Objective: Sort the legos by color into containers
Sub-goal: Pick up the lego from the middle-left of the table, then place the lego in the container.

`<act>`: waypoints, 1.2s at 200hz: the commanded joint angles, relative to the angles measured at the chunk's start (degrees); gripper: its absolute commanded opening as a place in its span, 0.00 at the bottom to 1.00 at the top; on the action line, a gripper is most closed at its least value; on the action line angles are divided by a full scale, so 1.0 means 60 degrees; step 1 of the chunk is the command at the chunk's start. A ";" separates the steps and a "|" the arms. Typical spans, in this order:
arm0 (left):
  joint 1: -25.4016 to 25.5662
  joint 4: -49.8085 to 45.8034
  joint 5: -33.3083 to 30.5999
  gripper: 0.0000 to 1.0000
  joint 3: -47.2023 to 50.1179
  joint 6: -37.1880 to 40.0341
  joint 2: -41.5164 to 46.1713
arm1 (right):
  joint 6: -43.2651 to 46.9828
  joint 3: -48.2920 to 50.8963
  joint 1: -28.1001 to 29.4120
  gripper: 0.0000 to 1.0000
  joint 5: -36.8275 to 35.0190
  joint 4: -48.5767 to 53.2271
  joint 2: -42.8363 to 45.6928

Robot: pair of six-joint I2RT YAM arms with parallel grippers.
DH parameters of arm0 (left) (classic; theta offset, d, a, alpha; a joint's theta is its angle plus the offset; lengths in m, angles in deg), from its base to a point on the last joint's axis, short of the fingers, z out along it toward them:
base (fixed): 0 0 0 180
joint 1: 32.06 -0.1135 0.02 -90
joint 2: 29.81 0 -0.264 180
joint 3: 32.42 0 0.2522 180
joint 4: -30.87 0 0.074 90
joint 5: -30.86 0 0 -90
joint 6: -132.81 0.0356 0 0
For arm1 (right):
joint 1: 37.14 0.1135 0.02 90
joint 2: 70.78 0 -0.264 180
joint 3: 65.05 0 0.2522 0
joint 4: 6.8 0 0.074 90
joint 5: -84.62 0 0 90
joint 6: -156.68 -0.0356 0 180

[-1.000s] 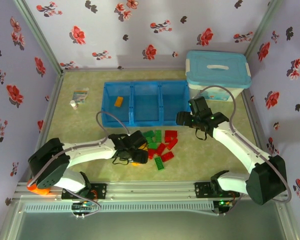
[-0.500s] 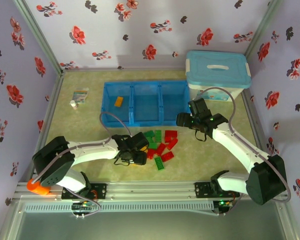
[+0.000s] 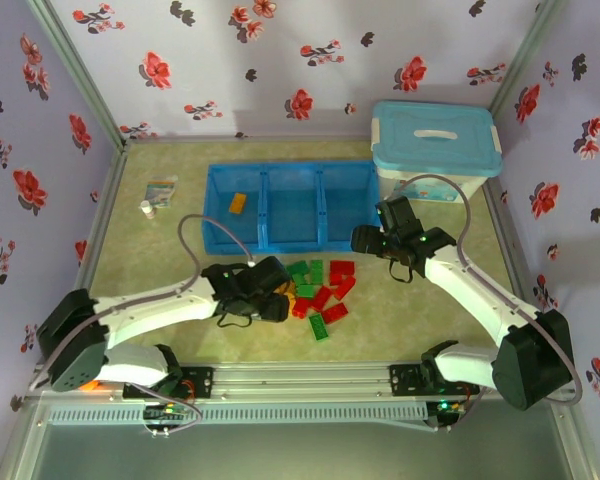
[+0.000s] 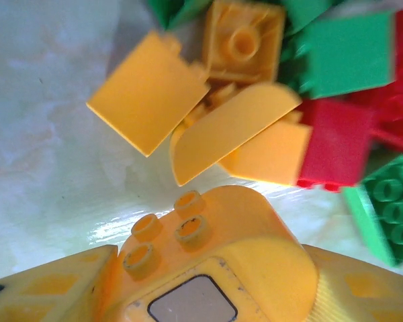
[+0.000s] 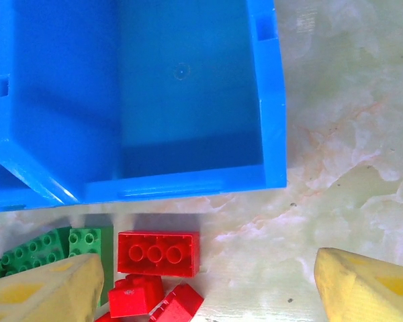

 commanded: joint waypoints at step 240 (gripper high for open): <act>-0.6500 -0.0262 0.0892 0.84 -0.4696 0.2215 -0.2252 | 0.0333 0.0088 0.2194 0.81 0.0320 0.1020 0.0214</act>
